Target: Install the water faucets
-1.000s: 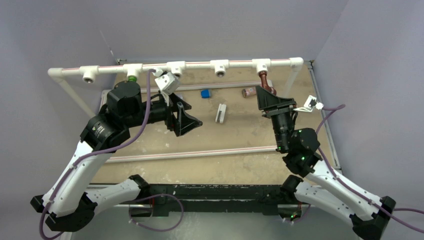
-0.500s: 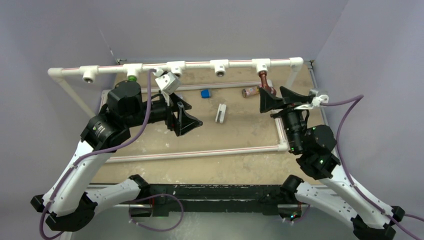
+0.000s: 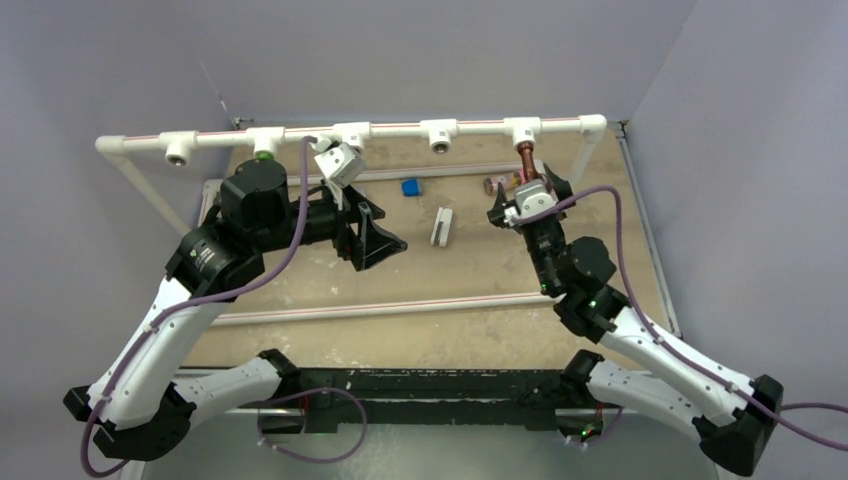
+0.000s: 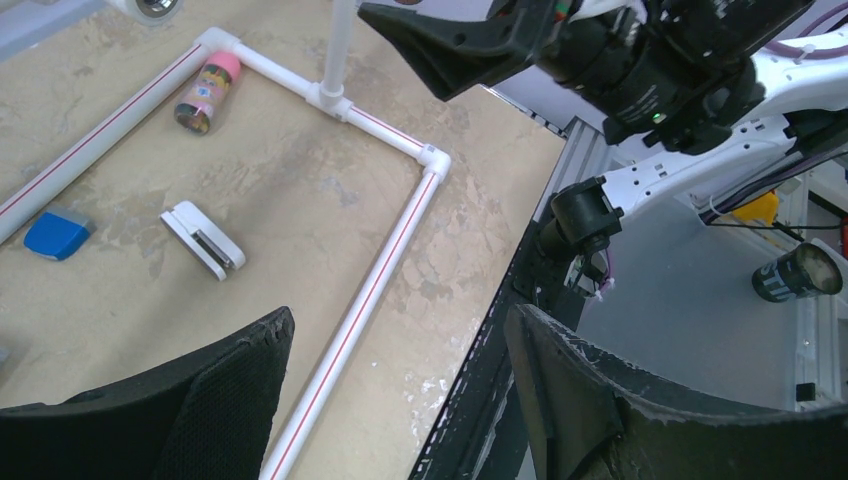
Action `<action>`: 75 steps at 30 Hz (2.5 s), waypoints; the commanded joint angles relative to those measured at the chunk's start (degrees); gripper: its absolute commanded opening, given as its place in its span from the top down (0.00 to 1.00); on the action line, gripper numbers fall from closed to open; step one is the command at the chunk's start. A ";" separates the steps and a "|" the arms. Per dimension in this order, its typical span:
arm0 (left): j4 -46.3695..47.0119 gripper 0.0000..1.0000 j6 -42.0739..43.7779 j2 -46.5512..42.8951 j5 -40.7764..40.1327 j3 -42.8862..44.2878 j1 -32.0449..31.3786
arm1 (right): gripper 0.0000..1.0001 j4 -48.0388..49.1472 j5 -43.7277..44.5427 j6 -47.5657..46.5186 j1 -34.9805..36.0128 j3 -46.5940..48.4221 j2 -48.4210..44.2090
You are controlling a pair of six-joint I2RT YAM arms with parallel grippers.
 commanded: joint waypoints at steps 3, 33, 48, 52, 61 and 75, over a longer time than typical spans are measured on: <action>0.75 0.23 1.11 -0.02 0.50 0.80 -0.35 | 0.28 20.13 7.14 -16.93 -0.07 -3.53 4.32; 0.85 0.23 1.02 -0.33 0.38 0.40 -0.36 | 0.88 13.25 7.20 19.56 -0.07 -0.66 7.61; 1.09 0.23 1.02 0.37 0.33 0.39 -0.35 | 0.16 8.23 9.23 15.44 -0.07 1.59 3.43; 1.09 0.23 0.85 1.02 -0.16 0.76 -0.36 | 0.10 2.98 7.39 19.02 -0.07 6.51 1.91; 1.26 0.23 0.24 3.30 -2.34 0.98 -0.35 | 0.03 -8.99 10.41 21.64 -0.07 16.34 -1.69; 1.89 0.25 -1.29 5.87 -7.09 -0.63 -0.39 | 0.01 -39.08 23.88 52.21 -0.07 16.55 -7.64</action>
